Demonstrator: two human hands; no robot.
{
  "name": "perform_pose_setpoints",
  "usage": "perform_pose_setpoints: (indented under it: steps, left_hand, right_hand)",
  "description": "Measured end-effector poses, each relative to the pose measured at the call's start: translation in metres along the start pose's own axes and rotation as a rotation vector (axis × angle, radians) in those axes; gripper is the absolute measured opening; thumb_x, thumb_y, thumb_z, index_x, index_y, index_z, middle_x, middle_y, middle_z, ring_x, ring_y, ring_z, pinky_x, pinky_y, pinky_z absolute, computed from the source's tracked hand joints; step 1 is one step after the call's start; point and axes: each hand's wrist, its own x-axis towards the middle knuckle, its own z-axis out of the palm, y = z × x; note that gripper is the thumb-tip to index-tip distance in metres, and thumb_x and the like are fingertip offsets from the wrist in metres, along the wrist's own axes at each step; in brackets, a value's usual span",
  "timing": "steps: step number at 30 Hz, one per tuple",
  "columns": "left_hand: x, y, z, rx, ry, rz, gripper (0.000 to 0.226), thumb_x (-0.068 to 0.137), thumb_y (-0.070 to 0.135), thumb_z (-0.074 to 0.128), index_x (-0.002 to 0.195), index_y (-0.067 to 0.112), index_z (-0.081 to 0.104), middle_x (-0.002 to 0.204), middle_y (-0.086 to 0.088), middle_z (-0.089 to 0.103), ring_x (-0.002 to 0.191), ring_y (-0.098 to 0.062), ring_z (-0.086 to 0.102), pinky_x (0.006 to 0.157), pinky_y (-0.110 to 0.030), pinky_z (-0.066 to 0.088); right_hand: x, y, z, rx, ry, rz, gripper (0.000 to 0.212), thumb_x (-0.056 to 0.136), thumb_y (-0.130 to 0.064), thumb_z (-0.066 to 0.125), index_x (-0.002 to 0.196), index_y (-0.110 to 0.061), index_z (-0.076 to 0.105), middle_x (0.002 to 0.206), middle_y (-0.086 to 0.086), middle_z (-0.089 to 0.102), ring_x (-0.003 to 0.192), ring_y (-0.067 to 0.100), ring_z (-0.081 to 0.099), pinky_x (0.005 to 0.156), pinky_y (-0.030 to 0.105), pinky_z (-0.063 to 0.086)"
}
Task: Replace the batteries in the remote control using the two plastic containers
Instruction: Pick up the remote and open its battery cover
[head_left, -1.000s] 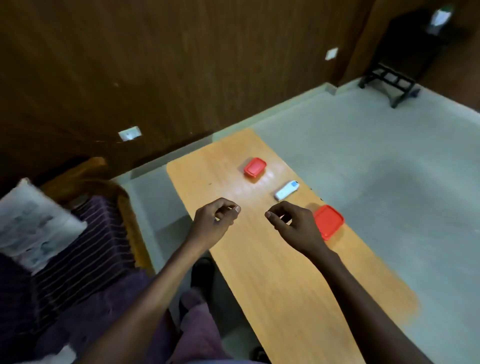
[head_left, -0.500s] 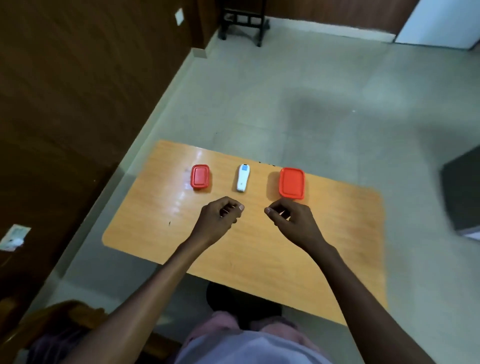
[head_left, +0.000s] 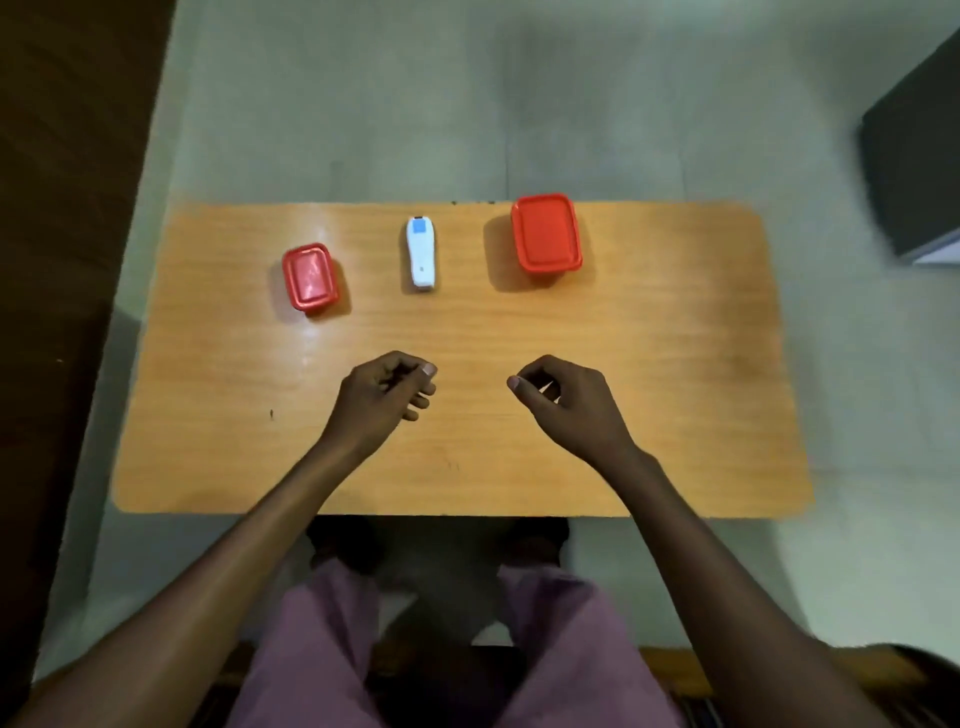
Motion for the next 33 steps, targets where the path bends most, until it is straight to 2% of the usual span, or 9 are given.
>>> perform_pose_setpoints:
  steps: [6,10,14,19,22,27,33]
  left_hand:
    - [0.095,-0.11,0.002,0.025,-0.021,0.126,0.015,0.096,0.023,0.066,0.1,0.011,0.073,0.088,-0.011,0.075,0.078,-0.021,0.07,0.07,-0.038,0.058]
    - [0.143,-0.16,0.011,0.06,-0.01,0.263,0.012,0.095,0.023,0.066,0.095,0.013,0.073,0.085,-0.008,0.075,0.076,-0.017,0.07,0.071,-0.038,0.059]
    - [0.164,-0.184,0.022,0.112,-0.001,0.442,0.014,0.095,0.026,0.067,0.095,0.014,0.073,0.084,-0.005,0.075,0.079,-0.02,0.072,0.073,-0.041,0.06]
    - [0.129,-0.202,0.021,0.145,0.063,0.587,0.013,0.095,0.027,0.067,0.095,0.016,0.073,0.085,-0.006,0.076,0.082,-0.025,0.073,0.075,-0.047,0.06]
    - [0.094,-0.217,0.014,0.141,0.102,0.605,0.012,0.094,0.028,0.067,0.094,0.018,0.074,0.086,-0.005,0.077,0.084,-0.026,0.073,0.076,-0.047,0.06]
    - [0.037,-0.238,0.001,0.155,0.118,0.606,0.011,0.093,0.029,0.068,0.09,0.021,0.073,0.083,-0.003,0.077,0.085,-0.026,0.073,0.075,-0.048,0.06]
    - [0.026,-0.254,-0.012,0.155,0.178,0.594,0.011,0.092,0.033,0.068,0.089,0.024,0.073,0.082,-0.001,0.076,0.082,-0.022,0.072,0.077,-0.049,0.061]
  right_hand:
    - [0.073,0.064,0.098,-0.006,0.093,-0.056,0.021,0.094,-0.043,0.067,0.092,-0.023,0.072,0.086,-0.012,0.072,0.072,0.009,0.068,0.072,0.042,0.058]
    - [0.121,0.096,0.142,-0.109,0.18,-0.186,0.022,0.092,-0.047,0.066,0.091,-0.025,0.071,0.084,-0.013,0.073,0.074,0.008,0.068,0.072,0.042,0.058]
    - [0.135,0.114,0.165,-0.268,0.234,-0.356,0.028,0.09,-0.052,0.064,0.091,-0.025,0.071,0.084,-0.012,0.073,0.076,0.01,0.066,0.07,0.043,0.057]
    - [0.092,0.123,0.179,-0.34,0.341,-0.453,0.03,0.09,-0.051,0.067,0.092,-0.022,0.072,0.086,-0.009,0.073,0.075,0.011,0.065,0.07,0.042,0.057]
    - [0.054,0.13,0.19,-0.327,0.401,-0.442,0.029,0.09,-0.051,0.068,0.089,-0.022,0.072,0.084,-0.009,0.073,0.072,0.01,0.064,0.07,0.04,0.058]
    - [0.001,0.129,0.204,-0.391,0.385,-0.396,0.031,0.09,-0.052,0.066,0.091,-0.022,0.071,0.086,-0.009,0.073,0.079,0.012,0.066,0.073,0.041,0.058]
    - [0.004,0.119,0.217,-0.381,0.408,-0.344,0.031,0.091,-0.051,0.066,0.095,-0.02,0.071,0.089,-0.007,0.073,0.084,0.015,0.066,0.073,0.037,0.057]
